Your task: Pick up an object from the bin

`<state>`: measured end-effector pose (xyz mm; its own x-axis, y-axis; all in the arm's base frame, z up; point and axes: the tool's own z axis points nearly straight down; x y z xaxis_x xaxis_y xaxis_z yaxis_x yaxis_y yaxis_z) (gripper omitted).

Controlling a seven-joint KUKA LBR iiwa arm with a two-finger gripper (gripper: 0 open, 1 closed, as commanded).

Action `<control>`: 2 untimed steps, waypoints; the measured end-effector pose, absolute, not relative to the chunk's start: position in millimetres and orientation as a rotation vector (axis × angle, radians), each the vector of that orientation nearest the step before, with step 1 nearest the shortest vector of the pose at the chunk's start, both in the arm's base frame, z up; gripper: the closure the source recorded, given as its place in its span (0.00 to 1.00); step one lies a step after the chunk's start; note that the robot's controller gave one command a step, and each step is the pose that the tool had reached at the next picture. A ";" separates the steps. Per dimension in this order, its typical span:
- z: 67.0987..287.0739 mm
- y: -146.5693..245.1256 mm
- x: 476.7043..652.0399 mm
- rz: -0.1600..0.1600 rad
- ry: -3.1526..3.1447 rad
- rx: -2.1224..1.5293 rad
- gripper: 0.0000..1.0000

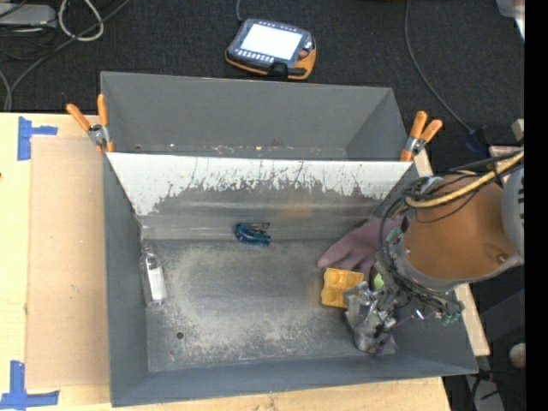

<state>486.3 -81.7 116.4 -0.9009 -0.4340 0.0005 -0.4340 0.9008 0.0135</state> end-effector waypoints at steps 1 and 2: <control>99.9 -85.4 485.6 -0.027 -3.058 0.670 1.00; 76.5 55.0 555.1 -0.026 -3.080 0.592 0.00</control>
Offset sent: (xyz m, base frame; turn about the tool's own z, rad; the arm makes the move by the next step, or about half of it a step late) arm 0.0690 0.1345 -0.0391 0.0703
